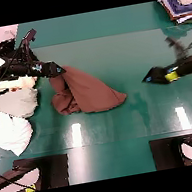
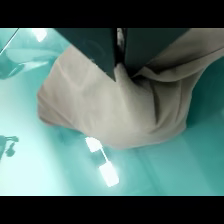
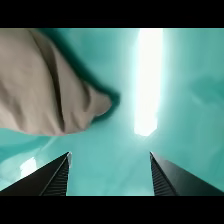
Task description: Fold the shirts.
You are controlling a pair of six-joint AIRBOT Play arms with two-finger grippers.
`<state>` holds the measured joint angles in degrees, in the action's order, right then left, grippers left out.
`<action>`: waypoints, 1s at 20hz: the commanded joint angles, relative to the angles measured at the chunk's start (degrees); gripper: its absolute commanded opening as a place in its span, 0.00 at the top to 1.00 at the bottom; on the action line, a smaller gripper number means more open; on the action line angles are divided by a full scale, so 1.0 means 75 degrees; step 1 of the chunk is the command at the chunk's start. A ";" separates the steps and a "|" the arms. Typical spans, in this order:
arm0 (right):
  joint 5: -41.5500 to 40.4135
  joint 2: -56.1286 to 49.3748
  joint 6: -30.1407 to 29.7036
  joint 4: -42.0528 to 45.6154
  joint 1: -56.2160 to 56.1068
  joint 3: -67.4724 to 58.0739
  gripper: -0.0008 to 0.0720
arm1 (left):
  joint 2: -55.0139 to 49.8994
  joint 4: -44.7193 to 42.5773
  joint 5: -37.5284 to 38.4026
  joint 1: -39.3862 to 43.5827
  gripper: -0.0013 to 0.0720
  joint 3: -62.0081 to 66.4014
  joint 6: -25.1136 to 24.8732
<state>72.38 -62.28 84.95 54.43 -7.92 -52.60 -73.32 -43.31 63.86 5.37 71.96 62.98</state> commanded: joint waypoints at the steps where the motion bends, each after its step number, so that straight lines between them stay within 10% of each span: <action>1: -0.1364 -0.1084 -0.0402 -0.1326 -0.0935 0.1023 0.23 | 0.0032 -0.0347 0.0096 -0.0006 0.95 0.0070 0.0219; 5: -0.1588 -0.2256 -0.0393 -0.1303 -0.1865 0.0545 0.24 | 0.0032 -0.0396 0.0125 -0.0006 0.95 0.0070 0.0216; 11: -0.1641 -0.2777 -0.0627 -0.1207 -0.2157 -0.0210 0.97 | 0.0041 -0.0405 0.0198 -0.0006 0.95 0.0090 0.0245; 20: -0.0816 0.0204 -0.0589 0.0009 -0.0262 -0.4605 0.97 | 0.2005 -0.0714 -0.0047 -0.0006 0.95 0.3130 0.0612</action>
<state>64.51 -67.57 80.58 51.88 -14.13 -75.99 -63.29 -48.45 63.90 5.37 87.48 67.20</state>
